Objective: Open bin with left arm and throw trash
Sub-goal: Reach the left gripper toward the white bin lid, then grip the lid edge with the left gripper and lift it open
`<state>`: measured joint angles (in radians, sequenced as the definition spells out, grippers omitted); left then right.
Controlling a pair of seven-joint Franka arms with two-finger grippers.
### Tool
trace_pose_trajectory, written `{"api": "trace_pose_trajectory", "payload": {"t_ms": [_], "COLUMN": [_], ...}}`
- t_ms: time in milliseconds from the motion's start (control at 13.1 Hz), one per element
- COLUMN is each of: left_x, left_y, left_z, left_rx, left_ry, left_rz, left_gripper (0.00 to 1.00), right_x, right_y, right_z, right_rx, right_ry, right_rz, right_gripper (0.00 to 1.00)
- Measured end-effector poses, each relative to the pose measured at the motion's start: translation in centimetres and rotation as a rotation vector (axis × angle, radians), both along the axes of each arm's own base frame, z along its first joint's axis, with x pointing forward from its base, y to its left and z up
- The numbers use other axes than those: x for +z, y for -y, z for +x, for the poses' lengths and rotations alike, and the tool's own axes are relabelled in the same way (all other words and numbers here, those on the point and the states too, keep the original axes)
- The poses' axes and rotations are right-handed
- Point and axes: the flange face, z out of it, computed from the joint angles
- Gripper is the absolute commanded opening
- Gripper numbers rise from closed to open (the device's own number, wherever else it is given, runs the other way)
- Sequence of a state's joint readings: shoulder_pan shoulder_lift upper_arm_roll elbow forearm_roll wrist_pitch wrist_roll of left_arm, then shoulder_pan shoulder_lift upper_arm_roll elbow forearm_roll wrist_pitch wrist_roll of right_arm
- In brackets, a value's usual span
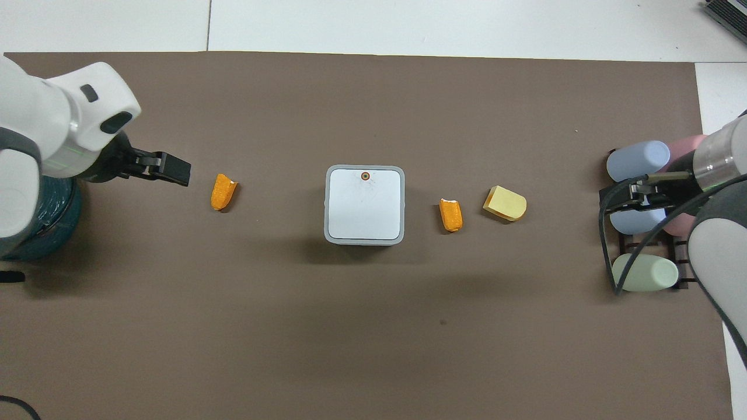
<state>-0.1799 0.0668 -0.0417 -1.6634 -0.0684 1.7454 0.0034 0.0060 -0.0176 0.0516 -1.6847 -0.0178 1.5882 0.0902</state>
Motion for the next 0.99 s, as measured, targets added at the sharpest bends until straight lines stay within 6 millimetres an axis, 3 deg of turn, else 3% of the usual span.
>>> {"api": "trace_pose_trajectory", "payload": {"t_ms": [305,381,457,762,991], "left_x": [-1.6,-1.8,-2.0,-4.6,-6.9], "left_y": [8.0,9.9,11.5,16.9,19.4], "left_z": [-3.3,-3.7,-4.0,-4.3,-3.8], "left_rx": [0.054,0.084,0.109,0.170,0.186], "left_ry": [0.006,0.033,0.061,0.131,0.154], "left_rz": [-0.005,-0.020,-0.038,-0.118,-0.152], "left_gripper": [0.36,0.28,0.23,0.19,0.17], "right_x": [0.0,0.0,0.0,0.0,0.0], "right_y": [0.0,0.0,0.0,0.0,0.2], "right_z": [0.0,0.0,0.0,0.0,0.0], "right_rx": [0.000,0.000,0.000,0.000,-0.004], "right_ry": [0.000,0.000,0.000,0.000,0.000], "right_rz": [0.000,0.000,0.000,0.000,0.000], "right_gripper": [1.00,1.00,1.00,1.00,1.00]}}
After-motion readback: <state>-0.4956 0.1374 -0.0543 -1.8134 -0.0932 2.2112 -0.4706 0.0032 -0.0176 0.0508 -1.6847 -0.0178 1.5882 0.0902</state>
